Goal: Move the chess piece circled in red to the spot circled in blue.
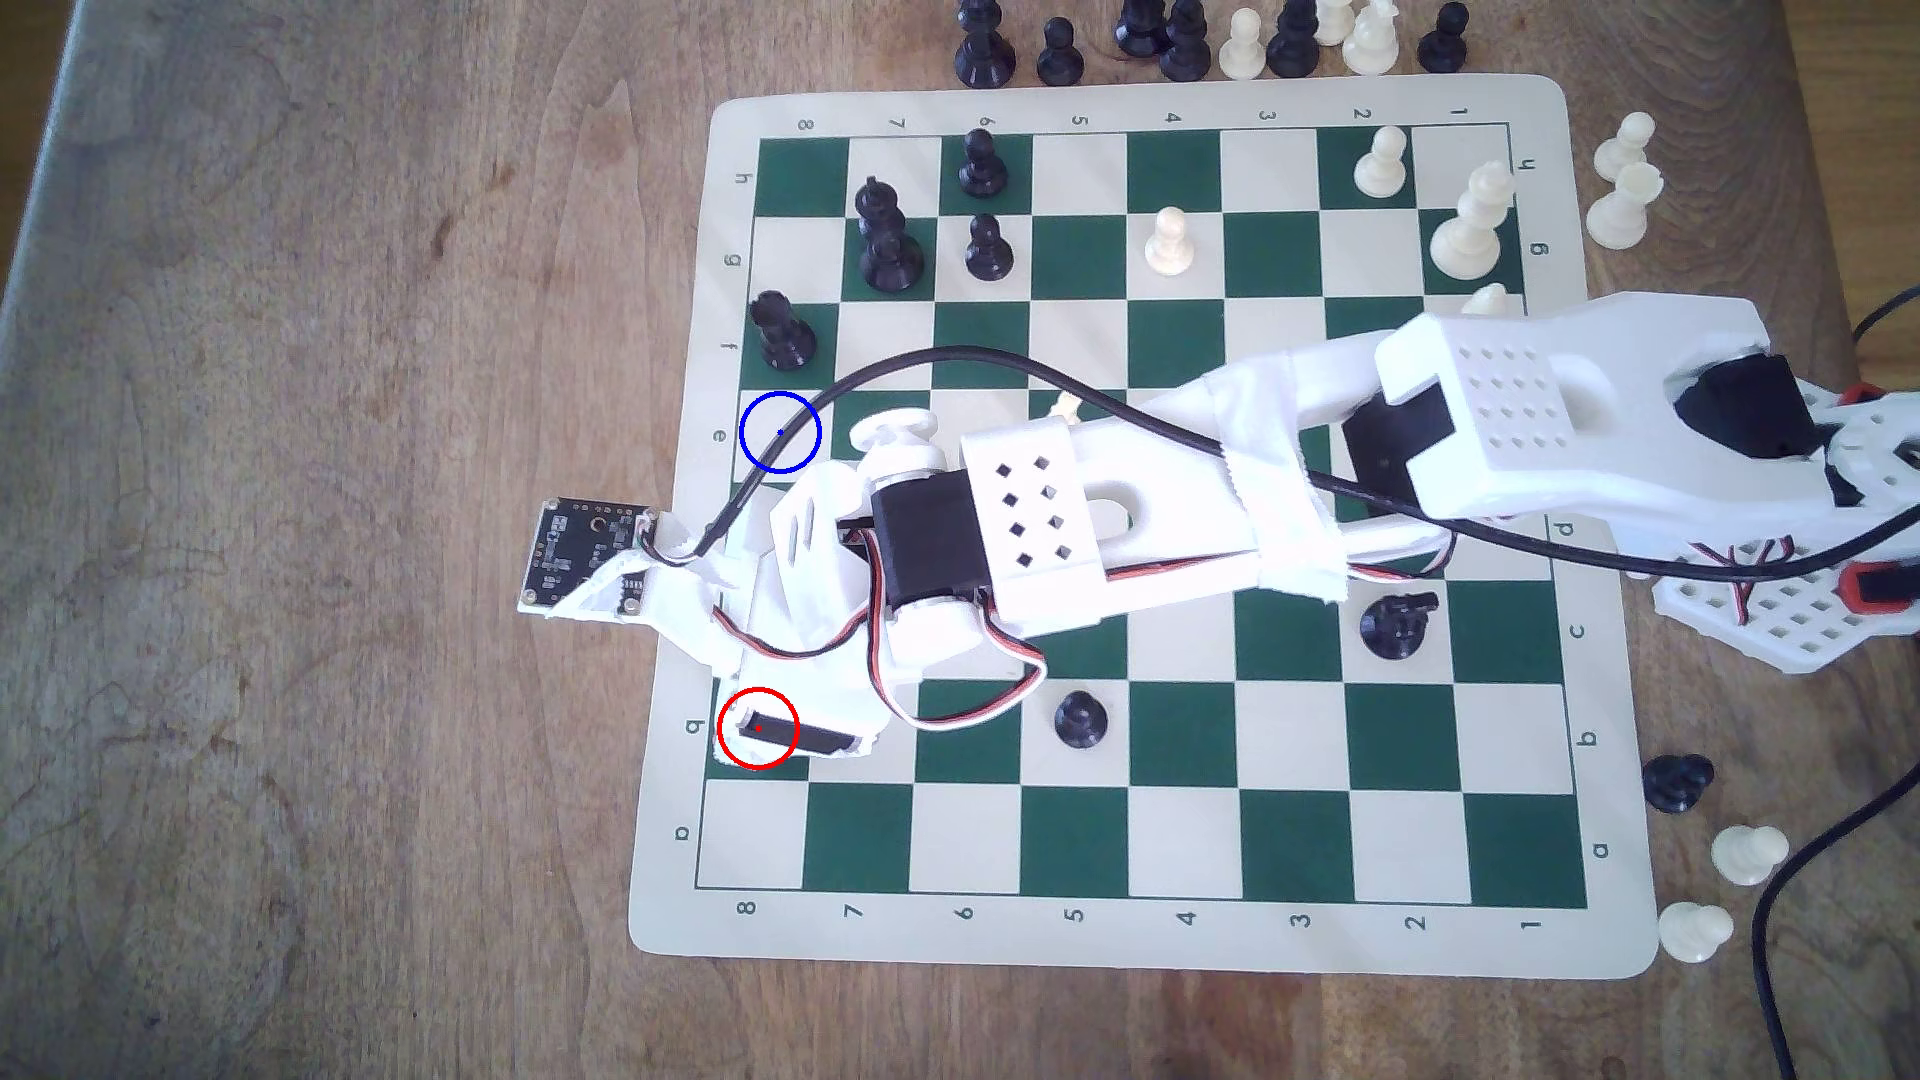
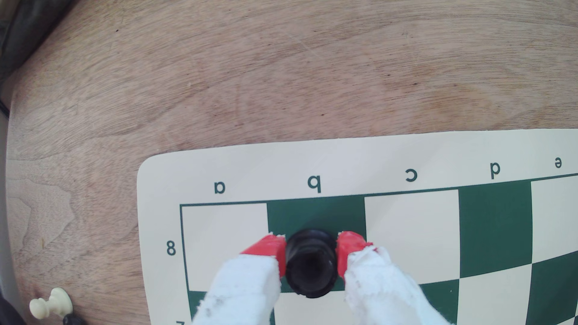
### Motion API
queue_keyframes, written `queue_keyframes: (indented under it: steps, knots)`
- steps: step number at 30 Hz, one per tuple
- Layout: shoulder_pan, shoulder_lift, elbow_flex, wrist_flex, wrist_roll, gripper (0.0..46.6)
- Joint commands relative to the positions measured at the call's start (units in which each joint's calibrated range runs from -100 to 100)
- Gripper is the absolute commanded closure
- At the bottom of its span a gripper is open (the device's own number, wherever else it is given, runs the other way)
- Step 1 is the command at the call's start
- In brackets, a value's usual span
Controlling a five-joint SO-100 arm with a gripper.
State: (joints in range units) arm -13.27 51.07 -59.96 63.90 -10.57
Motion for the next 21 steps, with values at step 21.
queue_keyframes:
  steps: [21]
  knots:
    - [10.1,-11.1,-18.1,14.3,0.8,44.7]
